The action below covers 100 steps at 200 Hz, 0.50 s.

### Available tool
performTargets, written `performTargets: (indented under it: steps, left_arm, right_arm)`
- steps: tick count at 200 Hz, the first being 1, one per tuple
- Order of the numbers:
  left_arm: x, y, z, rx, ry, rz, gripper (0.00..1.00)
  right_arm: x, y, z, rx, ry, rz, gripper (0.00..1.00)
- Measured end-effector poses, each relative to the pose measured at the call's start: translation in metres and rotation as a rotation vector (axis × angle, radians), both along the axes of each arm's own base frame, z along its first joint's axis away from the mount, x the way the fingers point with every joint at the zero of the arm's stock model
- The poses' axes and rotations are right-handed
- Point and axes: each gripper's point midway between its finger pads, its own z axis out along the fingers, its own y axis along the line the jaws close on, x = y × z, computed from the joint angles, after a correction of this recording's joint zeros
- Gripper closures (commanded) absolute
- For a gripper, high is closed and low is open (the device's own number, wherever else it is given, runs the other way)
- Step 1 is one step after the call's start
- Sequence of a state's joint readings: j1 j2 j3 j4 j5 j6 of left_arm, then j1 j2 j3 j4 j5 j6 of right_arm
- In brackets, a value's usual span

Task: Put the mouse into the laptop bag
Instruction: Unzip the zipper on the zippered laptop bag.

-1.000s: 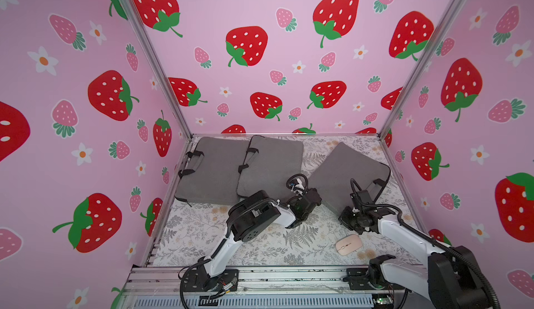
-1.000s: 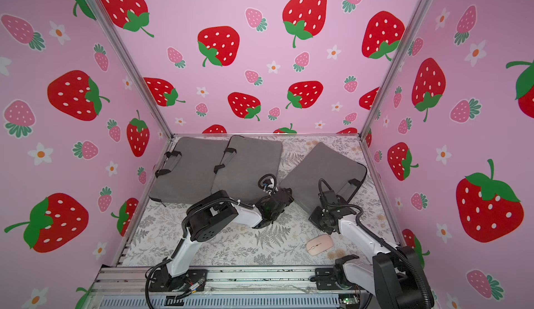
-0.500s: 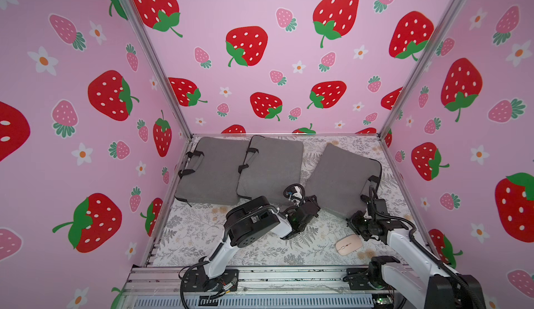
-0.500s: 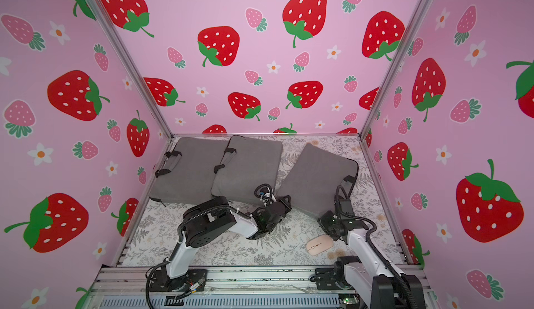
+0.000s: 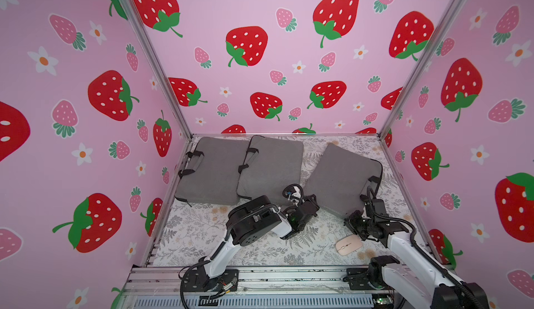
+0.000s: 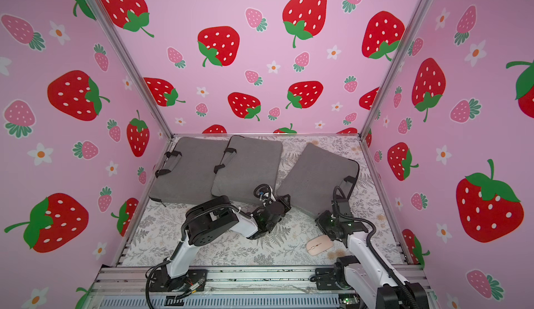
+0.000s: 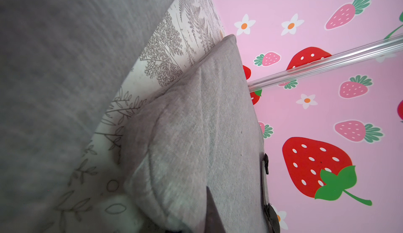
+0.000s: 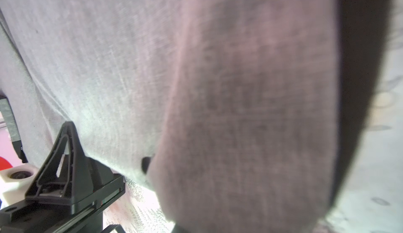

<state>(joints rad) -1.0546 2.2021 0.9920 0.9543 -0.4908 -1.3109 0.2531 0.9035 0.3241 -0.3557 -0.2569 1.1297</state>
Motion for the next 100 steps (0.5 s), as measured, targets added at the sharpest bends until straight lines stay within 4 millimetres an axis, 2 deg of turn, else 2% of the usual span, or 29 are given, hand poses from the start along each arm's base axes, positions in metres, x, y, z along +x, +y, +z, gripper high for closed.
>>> performTargets:
  steps: [37, 44, 53, 64, 77, 91, 100]
  left_arm:
    - [0.004, 0.004, 0.0, 0.005, -0.003, 0.018, 1.0]
    - [0.005, 0.005, 0.0, 0.005, -0.004, 0.021, 1.0]
    - [0.005, 0.005, 0.0, 0.006, -0.005, 0.023, 1.0]
    - [0.005, 0.005, 0.0, 0.008, -0.005, 0.021, 1.0]
    - [0.002, 0.002, 0.0, 0.005, -0.004, 0.009, 0.82]
    - [-0.001, 0.001, 0.001, 0.009, -0.005, -0.004, 0.68]
    - [-0.004, 0.0, 0.003, 0.011, -0.005, -0.018, 0.62]
  right_arm:
    - [-0.005, 0.013, -0.007, -0.038, 0.033, 0.056, 1.0]
    - [-0.004, 0.015, -0.006, -0.044, 0.034, 0.062, 0.97]
    - [-0.004, 0.015, -0.007, -0.051, 0.036, 0.065, 0.84]
    - [-0.004, 0.016, -0.007, -0.05, 0.038, 0.069, 0.64]
    - [-0.004, 0.021, -0.003, -0.041, 0.03, 0.091, 0.47]
    - [-0.004, 0.022, 0.007, -0.044, 0.008, 0.11, 0.26]
    - [-0.003, 0.022, 0.016, -0.05, -0.016, 0.12, 0.2]
